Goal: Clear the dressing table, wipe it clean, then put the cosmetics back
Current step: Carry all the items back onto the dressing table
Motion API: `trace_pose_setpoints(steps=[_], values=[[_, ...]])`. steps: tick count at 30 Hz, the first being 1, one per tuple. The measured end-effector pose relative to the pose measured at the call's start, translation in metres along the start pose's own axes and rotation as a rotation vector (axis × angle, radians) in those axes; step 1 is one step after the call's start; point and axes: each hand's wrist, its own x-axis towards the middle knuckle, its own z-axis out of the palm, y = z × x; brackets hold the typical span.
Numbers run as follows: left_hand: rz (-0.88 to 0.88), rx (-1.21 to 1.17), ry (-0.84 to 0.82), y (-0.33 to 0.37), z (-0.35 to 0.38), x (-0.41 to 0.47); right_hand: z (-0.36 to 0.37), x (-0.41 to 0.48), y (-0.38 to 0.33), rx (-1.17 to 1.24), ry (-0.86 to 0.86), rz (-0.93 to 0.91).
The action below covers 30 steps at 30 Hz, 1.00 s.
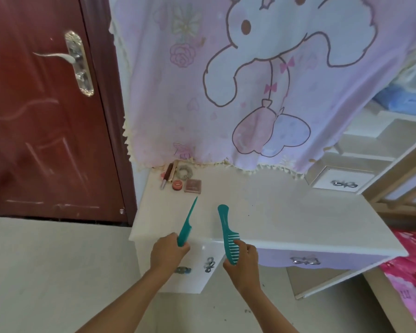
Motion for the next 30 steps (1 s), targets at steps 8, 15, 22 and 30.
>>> trace_pose_setpoints(steps=[8, 15, 22, 30], values=[[-0.043, 0.068, -0.014, 0.047, 0.029, 0.058, -0.007, 0.071, 0.011, -0.043, -0.072, 0.039], [-0.042, 0.127, -0.048, 0.08, 0.048, 0.117, -0.006, 0.109, 0.022, -0.059, -0.062, 0.087], [0.049, 0.377, -0.089, 0.1, 0.061, 0.172, -0.003, 0.146, 0.008, -0.102, 0.016, 0.089], [0.074, 0.502, -0.128, 0.097, 0.06, 0.204, 0.008, 0.166, -0.004, -0.125, -0.003, 0.103]])
